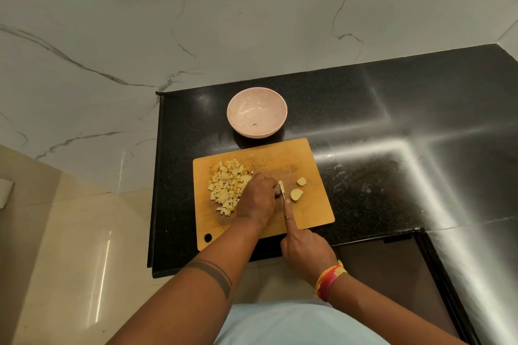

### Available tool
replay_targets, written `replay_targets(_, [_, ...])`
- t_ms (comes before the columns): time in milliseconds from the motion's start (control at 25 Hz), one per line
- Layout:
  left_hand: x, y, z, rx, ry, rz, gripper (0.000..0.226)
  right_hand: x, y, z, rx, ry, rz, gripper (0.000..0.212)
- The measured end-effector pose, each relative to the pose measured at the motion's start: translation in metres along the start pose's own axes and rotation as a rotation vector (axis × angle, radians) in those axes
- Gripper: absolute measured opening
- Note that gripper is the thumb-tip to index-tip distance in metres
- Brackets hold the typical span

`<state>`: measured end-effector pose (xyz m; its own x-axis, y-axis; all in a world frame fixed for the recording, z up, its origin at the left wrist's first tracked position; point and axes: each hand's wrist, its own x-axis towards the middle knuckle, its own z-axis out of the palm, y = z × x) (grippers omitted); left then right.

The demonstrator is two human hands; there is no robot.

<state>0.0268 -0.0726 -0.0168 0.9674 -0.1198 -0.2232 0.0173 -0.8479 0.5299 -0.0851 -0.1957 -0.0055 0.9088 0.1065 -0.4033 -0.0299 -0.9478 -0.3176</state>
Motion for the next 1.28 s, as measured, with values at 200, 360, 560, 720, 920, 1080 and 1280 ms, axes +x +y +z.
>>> replay_targets(200, [-0.002, 0.000, 0.000, -0.005, 0.008, -0.027, 0.024, -0.019, 0.012, 0.005, 0.065, -0.027, -0.013, 0.085])
replay_targets(360, [-0.009, -0.003, 0.000, -0.043, 0.043, -0.048, 0.027, -0.014, 0.012, 0.002, 0.110, 0.021, -0.025, 0.087])
replay_targets(560, [-0.012, -0.002, 0.003, -0.080, 0.094, -0.080, 0.022, 0.013, 0.002, -0.003, 0.117, 0.014, 0.003, 0.082])
replay_targets(720, [-0.010, 0.000, 0.002, -0.062, 0.090, -0.100, 0.020, 0.023, -0.001, -0.003, 0.094, -0.016, 0.000, 0.080])
replay_targets(920, [-0.008, 0.004, 0.005, -0.042, 0.088, -0.131, 0.019, 0.001, 0.003, 0.000, 0.054, -0.027, -0.026, 0.083])
replay_targets(1080, [-0.009, 0.005, 0.005, -0.065, 0.096, -0.143, 0.021, -0.021, 0.012, 0.001, 0.107, -0.038, -0.028, 0.084])
replay_targets(1280, [-0.014, 0.013, 0.007, -0.095, 0.079, -0.121, 0.037, -0.017, 0.025, -0.011, 0.221, 0.052, 0.016, 0.083])
